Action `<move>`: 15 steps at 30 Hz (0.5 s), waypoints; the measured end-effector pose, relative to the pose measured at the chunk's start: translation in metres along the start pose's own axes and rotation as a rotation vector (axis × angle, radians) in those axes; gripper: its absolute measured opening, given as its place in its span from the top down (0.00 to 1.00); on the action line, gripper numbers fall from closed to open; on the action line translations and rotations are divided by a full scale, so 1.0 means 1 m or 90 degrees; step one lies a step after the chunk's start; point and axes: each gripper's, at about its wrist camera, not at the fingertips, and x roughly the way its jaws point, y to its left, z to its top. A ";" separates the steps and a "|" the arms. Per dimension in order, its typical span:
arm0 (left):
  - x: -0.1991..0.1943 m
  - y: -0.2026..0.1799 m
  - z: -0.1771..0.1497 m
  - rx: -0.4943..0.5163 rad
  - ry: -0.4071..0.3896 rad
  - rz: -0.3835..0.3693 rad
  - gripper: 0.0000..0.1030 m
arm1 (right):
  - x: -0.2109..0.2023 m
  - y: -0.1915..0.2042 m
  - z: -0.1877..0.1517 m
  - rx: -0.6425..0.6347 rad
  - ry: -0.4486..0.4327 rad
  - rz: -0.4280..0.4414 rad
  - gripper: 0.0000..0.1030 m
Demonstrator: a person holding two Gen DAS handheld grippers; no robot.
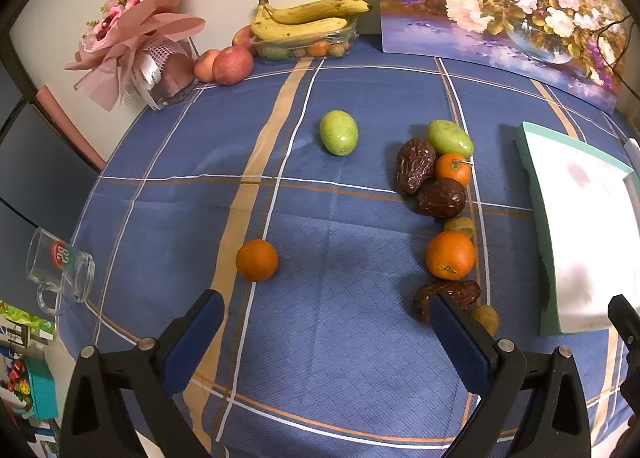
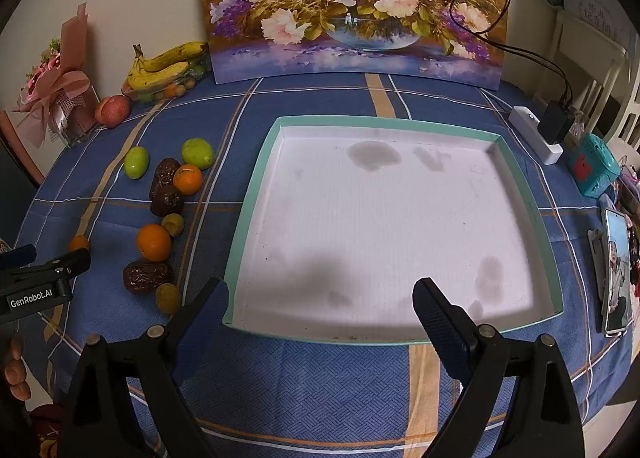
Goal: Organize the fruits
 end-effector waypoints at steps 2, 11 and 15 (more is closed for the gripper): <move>0.000 0.000 0.000 0.000 0.000 0.001 0.00 | 0.000 0.000 0.000 0.001 0.001 0.000 0.09; -0.001 -0.003 0.000 0.008 -0.002 0.003 0.00 | 0.000 -0.001 0.000 0.001 0.001 0.001 0.09; 0.000 -0.003 0.000 0.009 -0.001 0.003 0.00 | 0.000 0.000 0.000 0.001 0.001 0.001 0.09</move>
